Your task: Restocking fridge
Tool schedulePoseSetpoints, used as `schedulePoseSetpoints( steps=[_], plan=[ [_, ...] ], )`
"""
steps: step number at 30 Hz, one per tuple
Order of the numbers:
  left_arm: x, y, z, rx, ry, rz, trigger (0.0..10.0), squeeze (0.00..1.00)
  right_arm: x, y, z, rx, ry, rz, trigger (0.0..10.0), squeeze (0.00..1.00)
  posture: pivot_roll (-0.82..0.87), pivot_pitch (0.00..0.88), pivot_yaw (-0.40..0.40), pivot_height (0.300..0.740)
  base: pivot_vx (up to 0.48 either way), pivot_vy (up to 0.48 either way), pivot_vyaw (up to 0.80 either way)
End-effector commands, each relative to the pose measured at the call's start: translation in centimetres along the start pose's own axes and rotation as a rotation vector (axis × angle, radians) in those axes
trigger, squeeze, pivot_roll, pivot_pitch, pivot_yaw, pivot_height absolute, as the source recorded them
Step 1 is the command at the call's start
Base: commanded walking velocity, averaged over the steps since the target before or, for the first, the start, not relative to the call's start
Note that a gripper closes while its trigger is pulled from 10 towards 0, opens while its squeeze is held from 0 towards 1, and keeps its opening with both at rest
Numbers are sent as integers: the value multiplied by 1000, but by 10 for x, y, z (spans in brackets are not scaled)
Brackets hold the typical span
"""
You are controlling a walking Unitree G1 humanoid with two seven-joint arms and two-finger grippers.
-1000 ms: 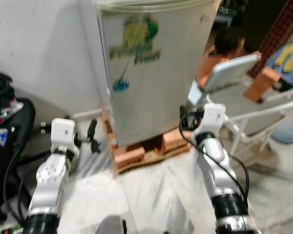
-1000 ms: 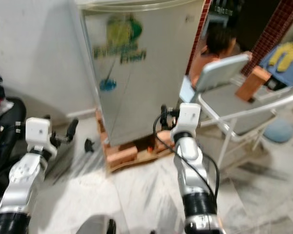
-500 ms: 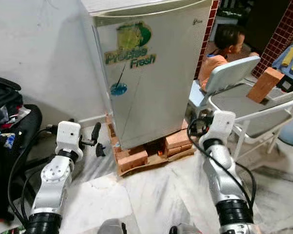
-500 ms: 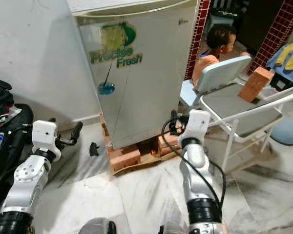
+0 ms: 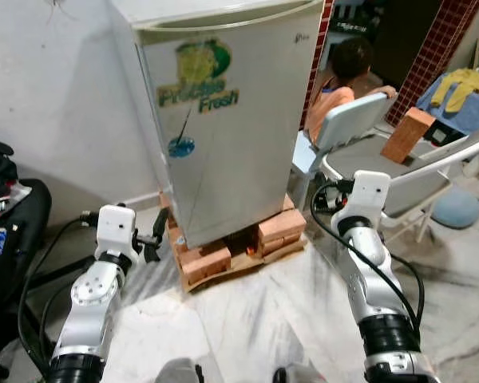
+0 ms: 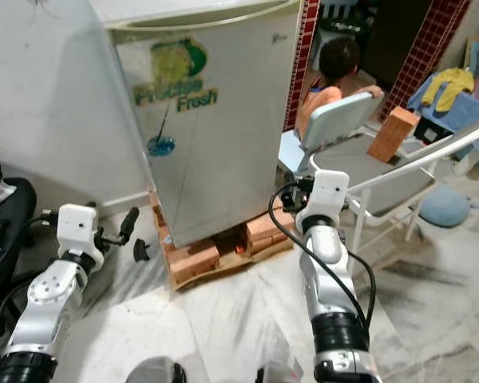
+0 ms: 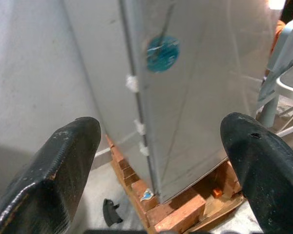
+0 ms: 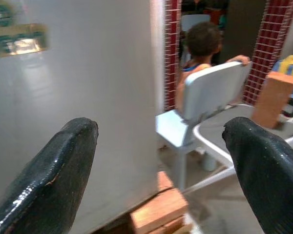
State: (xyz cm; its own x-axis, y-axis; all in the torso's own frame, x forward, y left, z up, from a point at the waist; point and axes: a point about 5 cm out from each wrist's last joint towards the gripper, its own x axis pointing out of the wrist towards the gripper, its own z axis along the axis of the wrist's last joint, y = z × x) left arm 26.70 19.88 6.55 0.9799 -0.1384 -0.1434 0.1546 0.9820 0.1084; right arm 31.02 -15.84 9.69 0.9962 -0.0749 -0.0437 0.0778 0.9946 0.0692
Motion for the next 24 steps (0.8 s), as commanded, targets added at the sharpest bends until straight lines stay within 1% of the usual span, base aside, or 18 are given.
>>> schedulePoseSetpoints(
  steps=[1, 2, 5, 9, 11, 17, 22, 24],
  plan=[
    [-3, 5, -1, 13, 9, -19, 10000, 0, 3, 13, 7, 7, -26, 42, 10000, 0, 114, 0, 3, 740, 0, 480, 0],
    [-3, 5, -1, 13, 9, -19, 10000, 0, 3, 13, 7, 7, -26, 42, 10000, 0, 114, 0, 3, 740, 0, 480, 0],
    [-2, 7, 3, 40, -36, -36, 10000, 0, 3, 13, 9, 4, -32, 46, 10000, 0, 103, 0, 6, 740, 0, 480, 0],
    [1, 7, 6, 58, -44, -57, 10000, 0, 5, 10, 10, 5, -33, 33, 10000, 0, 100, 0, 10, 740, 0, 458, 0],
    [2, 7, 8, 63, -46, -61, 10000, 0, 6, 11, 12, 6, -36, 33, 10000, 0, 97, 0, 11, 740, 0, 420, -456],
    [4, 7, 10, 69, -58, -70, 10000, 0, 7, 15, 15, 7, -46, 44, 10000, 0, 102, 0, 13, 740, 302, 374, -800],
    [6, 13, 13, 72, -67, -57, 10000, 0, 8, 20, 16, 9, -51, 58, 10000, 0, 113, 0, 14, 740, 304, 372, -768],
    [6, 16, 13, 83, -70, -39, 10000, 0, 7, 21, 16, 3, -52, 66, 10000, 0, 115, 0, 10, 740, 304, 371, 0]
  ],
)
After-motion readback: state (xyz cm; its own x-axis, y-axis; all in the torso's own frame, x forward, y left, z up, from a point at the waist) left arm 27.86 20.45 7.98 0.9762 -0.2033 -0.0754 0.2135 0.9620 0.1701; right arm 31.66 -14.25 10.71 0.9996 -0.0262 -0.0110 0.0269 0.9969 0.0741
